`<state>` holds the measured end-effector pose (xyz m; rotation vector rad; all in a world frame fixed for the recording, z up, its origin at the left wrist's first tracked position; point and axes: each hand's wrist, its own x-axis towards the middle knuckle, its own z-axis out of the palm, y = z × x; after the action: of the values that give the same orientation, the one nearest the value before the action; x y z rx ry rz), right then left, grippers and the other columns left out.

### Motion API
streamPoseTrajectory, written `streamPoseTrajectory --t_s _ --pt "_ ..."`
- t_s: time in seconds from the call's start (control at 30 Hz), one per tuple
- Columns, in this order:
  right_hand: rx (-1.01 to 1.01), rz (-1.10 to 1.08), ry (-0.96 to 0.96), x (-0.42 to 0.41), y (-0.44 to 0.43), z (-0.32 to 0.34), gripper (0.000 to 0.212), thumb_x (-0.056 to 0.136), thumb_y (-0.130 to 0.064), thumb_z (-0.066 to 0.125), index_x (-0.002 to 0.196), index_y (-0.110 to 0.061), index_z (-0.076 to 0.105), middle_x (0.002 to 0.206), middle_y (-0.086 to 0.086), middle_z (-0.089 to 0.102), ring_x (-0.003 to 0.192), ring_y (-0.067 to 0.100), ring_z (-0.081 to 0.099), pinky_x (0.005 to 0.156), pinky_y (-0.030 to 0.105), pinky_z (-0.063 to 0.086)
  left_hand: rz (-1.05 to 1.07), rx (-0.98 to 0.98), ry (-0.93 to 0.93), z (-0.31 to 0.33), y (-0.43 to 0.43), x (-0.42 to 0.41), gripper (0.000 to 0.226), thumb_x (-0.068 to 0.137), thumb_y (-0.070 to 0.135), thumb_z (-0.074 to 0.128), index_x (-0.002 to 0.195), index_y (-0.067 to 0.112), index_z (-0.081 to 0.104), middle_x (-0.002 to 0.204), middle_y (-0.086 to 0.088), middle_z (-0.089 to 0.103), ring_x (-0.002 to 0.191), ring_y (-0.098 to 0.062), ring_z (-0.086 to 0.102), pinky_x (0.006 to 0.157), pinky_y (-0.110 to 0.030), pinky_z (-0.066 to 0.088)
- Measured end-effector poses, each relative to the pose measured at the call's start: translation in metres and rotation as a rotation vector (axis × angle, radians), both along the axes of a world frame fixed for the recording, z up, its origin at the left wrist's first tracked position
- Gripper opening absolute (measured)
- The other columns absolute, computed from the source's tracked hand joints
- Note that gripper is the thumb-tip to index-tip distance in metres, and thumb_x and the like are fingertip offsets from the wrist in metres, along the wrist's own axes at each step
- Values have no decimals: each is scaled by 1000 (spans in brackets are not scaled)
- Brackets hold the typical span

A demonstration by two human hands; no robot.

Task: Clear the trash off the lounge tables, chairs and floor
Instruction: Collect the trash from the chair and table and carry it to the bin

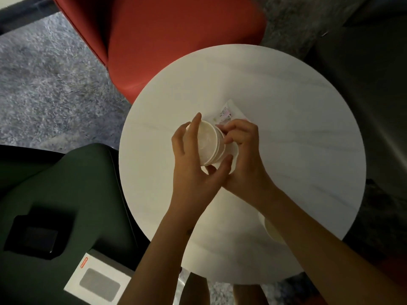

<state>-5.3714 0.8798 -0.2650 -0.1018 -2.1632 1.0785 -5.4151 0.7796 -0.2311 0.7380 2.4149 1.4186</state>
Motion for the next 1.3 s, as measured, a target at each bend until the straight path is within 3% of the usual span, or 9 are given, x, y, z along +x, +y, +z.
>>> streamPoseTrajectory --t_s 0.13,0.23,0.4,0.57,0.73,0.9,1.1,1.2,1.3 --pt "-21 20 -47 15 3 -5 69 57 -6 85 106 -10 37 115 11 37 116 17 37 99 13 36 -43 -54 -14 -7 1 6 78 75 20 75 140 12 33 133 -12 36 118 -13 40 89 0 34" --pt "-25 1 -118 27 6 -6 75 54 -7 88 108 -9 36 114 23 44 113 20 40 96 12 38 -70 -124 5 -8 5 17 71 81 25 70 141 16 34 134 -11 35 118 -16 41 90 -12 39" --pt "-24 16 -318 63 15 -3 74 62 -26 80 118 -13 33 122 14 42 114 16 42 93 19 43 -61 -143 29 -11 6 38 71 81 25 68 142 19 33 134 -9 35 117 -14 40 90 -19 39" --pt "41 -16 -568 110 23 -7 77 65 -42 76 125 -10 38 124 13 49 113 9 40 95 29 37 -63 -156 54 -20 5 48 72 81 27 69 142 18 32 132 -6 35 107 1 33 84 4 28" --pt "85 56 -710 153 24 -14 79 62 -55 72 125 -20 41 123 3 51 112 11 39 97 34 32 -85 -153 79 -27 6 57 72 81 25 70 142 16 33 131 -11 36 105 5 31 84 7 25" --pt "100 80 -774 172 23 -28 79 60 -37 84 127 -12 49 123 9 53 114 26 50 98 41 36 -110 -163 77 -30 8 63 72 80 26 71 141 17 34 131 -11 37 107 2 33 84 7 26" --pt "-38 -58 -745 153 24 -38 76 62 -19 83 129 -18 47 126 1 40 111 12 45 86 22 41 -70 -131 97 -15 9 63 72 78 23 73 140 13 37 129 -11 39 110 -2 37 85 5 26" --pt "-56 -133 -705 131 26 -36 80 61 -20 84 131 -15 46 124 5 45 107 14 49 83 24 46 -11 -42 141 1 5 58 71 77 29 69 139 13 38 124 -4 40 110 -7 42 88 -1 32" --pt "-152 -173 -636 106 22 -34 91 58 -19 86 135 -13 38 122 4 51 102 12 51 81 8 40 -1 21 116 13 3 57 69 75 36 63 137 14 40 119 -2 44 107 -6 45 87 -4 35"
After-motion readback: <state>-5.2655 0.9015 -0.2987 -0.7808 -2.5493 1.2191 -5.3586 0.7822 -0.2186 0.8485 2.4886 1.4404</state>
